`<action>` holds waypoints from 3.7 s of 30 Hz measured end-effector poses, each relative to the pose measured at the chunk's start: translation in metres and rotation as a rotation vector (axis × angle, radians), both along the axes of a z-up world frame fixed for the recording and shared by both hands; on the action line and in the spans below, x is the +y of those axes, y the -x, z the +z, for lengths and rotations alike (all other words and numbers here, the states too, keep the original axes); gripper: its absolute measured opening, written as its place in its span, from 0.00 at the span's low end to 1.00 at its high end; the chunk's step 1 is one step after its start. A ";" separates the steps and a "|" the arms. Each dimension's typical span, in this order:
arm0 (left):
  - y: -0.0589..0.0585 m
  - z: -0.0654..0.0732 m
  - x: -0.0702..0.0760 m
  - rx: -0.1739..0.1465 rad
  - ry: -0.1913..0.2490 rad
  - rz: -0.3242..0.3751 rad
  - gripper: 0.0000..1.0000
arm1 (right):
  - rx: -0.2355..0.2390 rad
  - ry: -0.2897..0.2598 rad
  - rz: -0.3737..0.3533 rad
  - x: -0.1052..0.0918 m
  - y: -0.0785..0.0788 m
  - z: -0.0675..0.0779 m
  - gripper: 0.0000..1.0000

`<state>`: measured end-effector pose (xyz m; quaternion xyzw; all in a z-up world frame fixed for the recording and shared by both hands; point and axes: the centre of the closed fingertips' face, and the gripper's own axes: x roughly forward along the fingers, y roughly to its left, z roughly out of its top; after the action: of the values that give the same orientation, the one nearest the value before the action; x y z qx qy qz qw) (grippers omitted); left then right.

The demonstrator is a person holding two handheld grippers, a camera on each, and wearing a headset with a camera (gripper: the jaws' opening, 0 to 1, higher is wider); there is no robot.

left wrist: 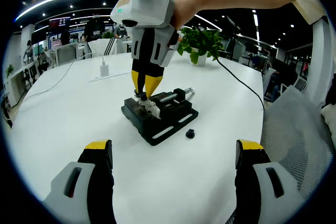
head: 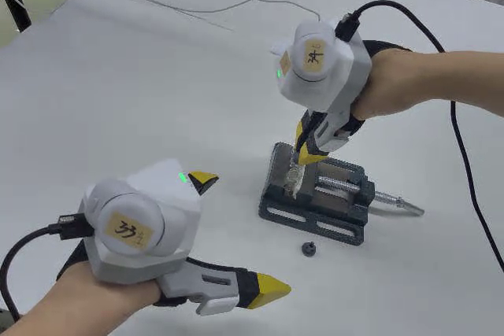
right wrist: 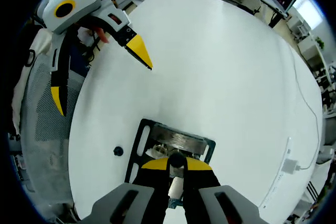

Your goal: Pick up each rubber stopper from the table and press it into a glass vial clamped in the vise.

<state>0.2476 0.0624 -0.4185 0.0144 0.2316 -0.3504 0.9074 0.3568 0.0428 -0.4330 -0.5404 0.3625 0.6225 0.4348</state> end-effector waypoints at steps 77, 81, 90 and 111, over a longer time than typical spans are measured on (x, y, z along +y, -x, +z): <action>-0.001 -0.006 0.010 0.020 0.000 0.024 0.95 | 0.102 -0.102 -0.005 -0.002 -0.003 0.008 0.01; -0.001 -0.007 0.010 0.025 0.001 0.024 0.95 | 0.108 -0.100 -0.001 -0.003 -0.002 0.007 0.00; 0.000 -0.011 0.006 0.035 0.004 0.015 0.95 | 0.117 -0.097 0.004 -0.003 0.000 0.006 0.00; -0.009 -0.011 0.010 0.038 0.004 0.019 0.95 | 0.091 -0.042 0.054 -0.005 0.001 0.001 0.00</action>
<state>0.2563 0.0725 -0.4295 0.0038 0.2481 -0.3425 0.9062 0.3557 0.0380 -0.4319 -0.5119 0.3541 0.6653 0.4122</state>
